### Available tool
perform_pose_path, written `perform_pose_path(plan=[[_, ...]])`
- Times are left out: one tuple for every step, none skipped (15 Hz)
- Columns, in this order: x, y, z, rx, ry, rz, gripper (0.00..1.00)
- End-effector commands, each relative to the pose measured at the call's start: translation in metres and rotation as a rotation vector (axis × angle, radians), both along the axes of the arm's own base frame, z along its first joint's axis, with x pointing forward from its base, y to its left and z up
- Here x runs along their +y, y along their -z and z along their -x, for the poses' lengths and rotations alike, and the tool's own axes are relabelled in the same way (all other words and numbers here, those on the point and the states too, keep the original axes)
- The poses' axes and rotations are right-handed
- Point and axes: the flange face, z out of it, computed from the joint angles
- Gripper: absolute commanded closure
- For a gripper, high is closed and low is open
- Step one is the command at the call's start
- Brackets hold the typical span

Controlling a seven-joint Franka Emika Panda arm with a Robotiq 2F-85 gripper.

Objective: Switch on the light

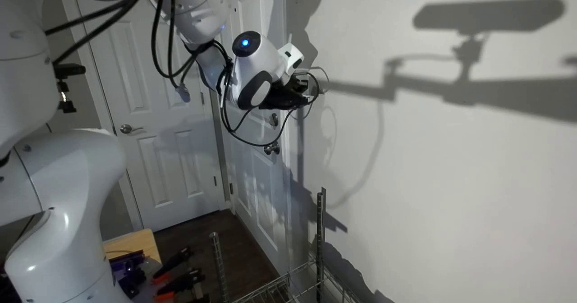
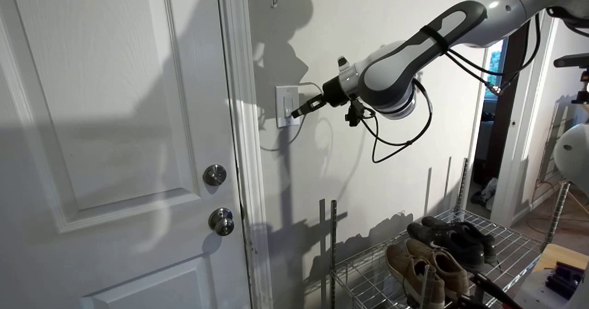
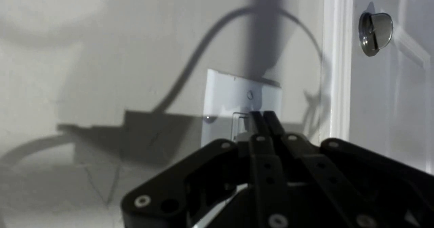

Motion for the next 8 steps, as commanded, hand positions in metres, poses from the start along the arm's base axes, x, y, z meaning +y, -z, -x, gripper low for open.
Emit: perform_pose_path(plan=[[0.001, 0.003, -0.011, -0.02, -0.027, 0.01, 0.93], [0.001, 0.003, -0.013, -0.021, -0.028, 0.009, 0.93], [0.001, 0.004, -0.016, -0.023, -0.029, 0.007, 0.93], [0.0, 0.003, -0.02, -0.03, -0.029, 0.01, 0.93], [0.0, 0.003, -0.023, -0.035, -0.029, 0.012, 0.93], [-0.001, 0.001, -0.028, -0.043, -0.024, 0.018, 0.93], [-0.001, 0.001, -0.029, -0.045, -0.021, 0.017, 0.94], [-0.002, 0.0, -0.03, -0.05, -0.021, 0.016, 0.93]])
